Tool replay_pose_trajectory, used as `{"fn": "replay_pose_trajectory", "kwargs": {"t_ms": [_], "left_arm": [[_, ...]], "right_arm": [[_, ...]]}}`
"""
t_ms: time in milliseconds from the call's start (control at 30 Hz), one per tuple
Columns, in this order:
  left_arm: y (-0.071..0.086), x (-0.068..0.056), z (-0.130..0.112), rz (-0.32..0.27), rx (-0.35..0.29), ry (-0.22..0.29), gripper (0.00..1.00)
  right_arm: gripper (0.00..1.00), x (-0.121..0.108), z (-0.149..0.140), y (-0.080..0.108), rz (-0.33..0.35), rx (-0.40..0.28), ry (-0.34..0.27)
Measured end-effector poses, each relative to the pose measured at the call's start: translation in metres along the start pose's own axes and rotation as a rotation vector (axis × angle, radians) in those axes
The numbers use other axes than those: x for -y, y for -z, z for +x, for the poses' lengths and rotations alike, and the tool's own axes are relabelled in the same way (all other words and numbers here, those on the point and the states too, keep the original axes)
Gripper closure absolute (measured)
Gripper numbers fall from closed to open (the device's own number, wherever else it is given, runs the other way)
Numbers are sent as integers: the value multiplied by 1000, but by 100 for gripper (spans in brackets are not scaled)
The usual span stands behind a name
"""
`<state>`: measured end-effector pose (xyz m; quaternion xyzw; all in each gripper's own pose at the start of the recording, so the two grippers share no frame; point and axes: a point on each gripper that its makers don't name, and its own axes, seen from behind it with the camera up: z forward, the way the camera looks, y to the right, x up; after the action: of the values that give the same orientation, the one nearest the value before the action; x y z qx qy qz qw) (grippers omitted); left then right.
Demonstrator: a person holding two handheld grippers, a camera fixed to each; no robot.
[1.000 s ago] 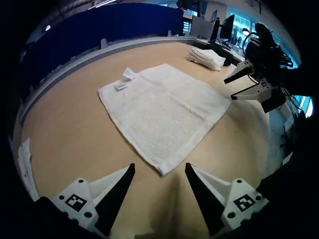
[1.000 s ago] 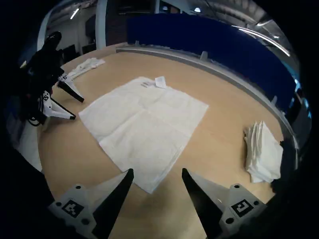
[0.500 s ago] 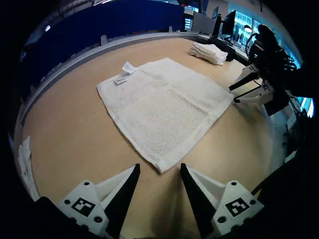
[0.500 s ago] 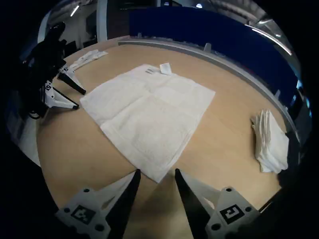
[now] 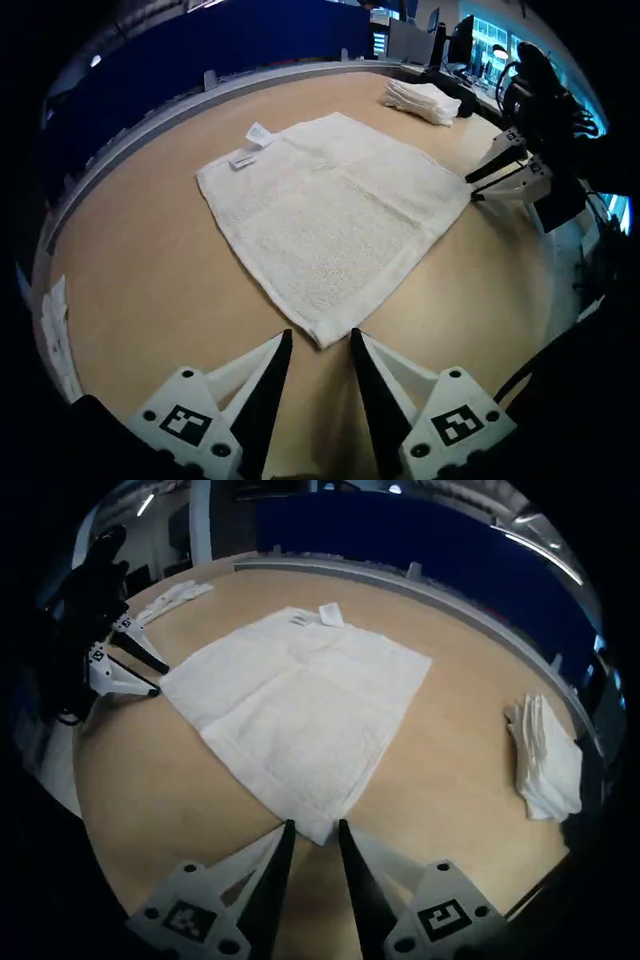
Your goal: Fold towel
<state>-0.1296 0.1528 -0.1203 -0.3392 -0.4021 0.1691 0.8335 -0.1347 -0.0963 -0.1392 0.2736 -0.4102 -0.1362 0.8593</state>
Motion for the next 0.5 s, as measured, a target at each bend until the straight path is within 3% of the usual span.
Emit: {"fn": "replay_pose_trajectory", "kwargs": {"t_ms": [233,500], "left_arm": [[-1,-5,1,0,2,-6,63],[-1,-2,1,15,7,22,83]], "right_arm": [[78,4,0,-1,7,5,-1],[82,-4,2,1,-20,11,-9]]}}
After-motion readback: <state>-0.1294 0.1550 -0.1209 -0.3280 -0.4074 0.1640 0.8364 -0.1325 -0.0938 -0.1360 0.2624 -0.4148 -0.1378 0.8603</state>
